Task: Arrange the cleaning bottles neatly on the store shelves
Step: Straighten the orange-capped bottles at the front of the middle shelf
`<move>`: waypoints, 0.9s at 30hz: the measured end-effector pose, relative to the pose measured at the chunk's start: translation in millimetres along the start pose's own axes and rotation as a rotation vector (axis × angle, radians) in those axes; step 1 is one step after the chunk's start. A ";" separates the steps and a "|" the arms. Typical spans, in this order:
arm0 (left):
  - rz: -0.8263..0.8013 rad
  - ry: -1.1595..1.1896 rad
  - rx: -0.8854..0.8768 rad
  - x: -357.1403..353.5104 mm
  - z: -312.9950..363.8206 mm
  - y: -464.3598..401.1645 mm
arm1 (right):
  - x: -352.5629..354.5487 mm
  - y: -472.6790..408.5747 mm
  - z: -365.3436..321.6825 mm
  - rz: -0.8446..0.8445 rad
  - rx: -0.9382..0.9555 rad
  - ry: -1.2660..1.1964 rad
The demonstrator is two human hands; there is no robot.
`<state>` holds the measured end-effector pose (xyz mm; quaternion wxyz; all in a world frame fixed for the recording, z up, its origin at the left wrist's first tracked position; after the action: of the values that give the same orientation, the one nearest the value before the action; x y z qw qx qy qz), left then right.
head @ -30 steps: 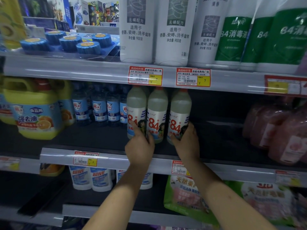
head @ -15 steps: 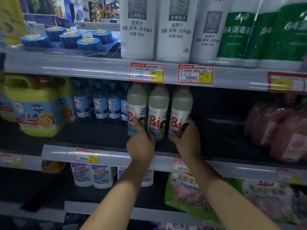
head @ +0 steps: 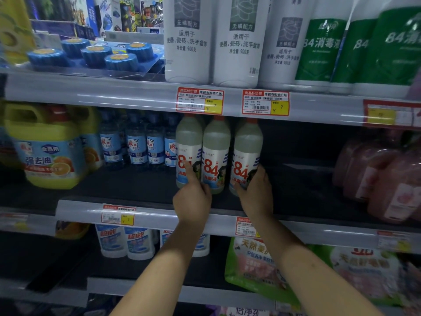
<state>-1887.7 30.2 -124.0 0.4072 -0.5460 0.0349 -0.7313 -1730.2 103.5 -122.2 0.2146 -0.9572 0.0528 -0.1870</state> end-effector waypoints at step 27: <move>0.084 0.074 -0.287 6.6 14.9 8.3 | -4.3 -4.9 9.4 -0.020 -0.065 -0.033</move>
<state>-1871.2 26.4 -117.0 0.3537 -0.5692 0.1769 -0.7209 -1730.5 112.4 -129.4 0.1823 -0.9671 0.0456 -0.1714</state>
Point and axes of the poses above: each hand's wrist, its own y-axis away from the middle knuckle, its own x-axis out of the back of the hand, z = x × y, the point moved 6 cm from there along -y, towards the middle knuckle, and after that the axes turned 14 degrees about -y, right-handed, at the moved point
